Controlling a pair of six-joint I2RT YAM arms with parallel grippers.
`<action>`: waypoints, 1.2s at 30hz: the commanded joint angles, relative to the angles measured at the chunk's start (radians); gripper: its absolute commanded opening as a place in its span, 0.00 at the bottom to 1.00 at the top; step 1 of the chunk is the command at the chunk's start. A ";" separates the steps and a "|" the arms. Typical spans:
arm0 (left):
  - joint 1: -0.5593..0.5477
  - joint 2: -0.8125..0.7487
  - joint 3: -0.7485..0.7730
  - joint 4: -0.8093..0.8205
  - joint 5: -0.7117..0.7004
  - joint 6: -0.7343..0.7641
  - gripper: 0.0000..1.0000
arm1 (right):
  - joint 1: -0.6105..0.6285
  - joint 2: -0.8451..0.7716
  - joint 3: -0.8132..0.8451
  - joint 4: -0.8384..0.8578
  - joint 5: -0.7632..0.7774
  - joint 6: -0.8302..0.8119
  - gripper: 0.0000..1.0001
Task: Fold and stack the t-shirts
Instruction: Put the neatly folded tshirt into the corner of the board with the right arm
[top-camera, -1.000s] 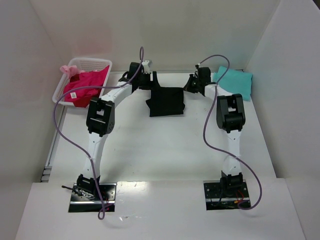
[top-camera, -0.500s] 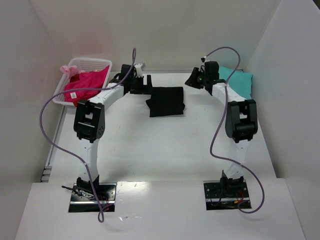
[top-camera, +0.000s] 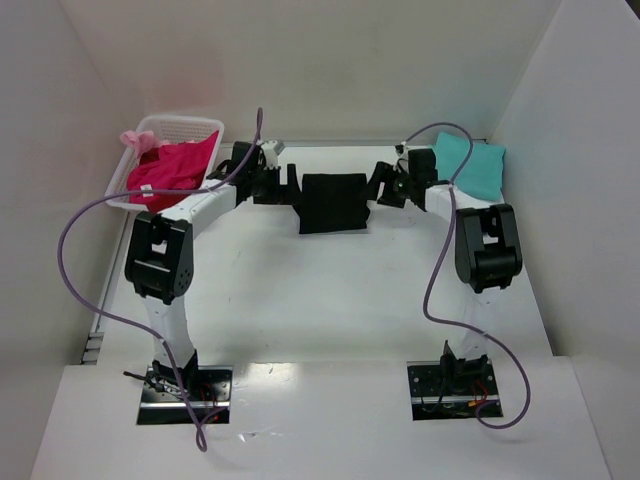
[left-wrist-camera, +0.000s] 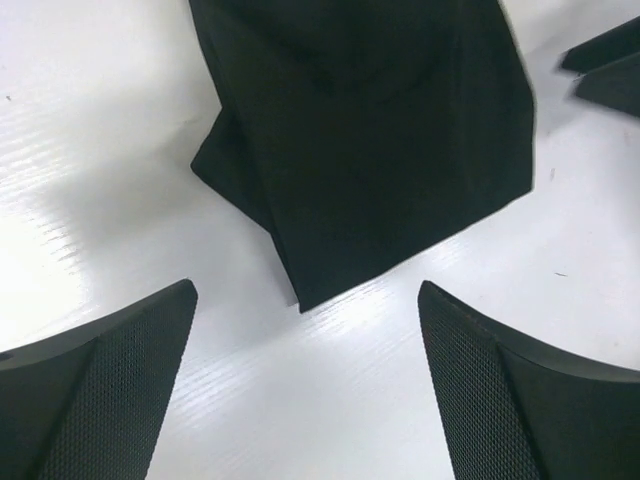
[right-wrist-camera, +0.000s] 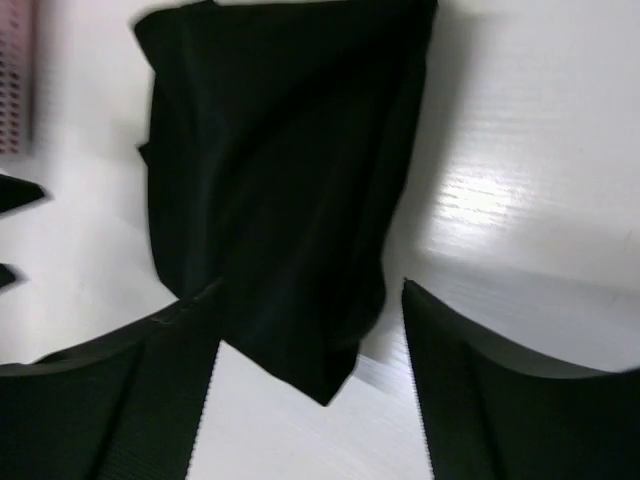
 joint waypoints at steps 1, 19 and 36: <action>-0.002 -0.091 0.003 0.012 0.021 0.010 0.99 | -0.004 0.023 -0.016 0.042 -0.018 -0.023 0.78; -0.002 -0.091 0.012 0.016 0.059 -0.036 0.99 | -0.004 0.227 0.107 0.063 -0.122 -0.001 1.00; -0.011 -0.063 0.043 -0.007 0.079 -0.045 0.99 | -0.004 0.302 0.132 0.063 -0.155 0.091 1.00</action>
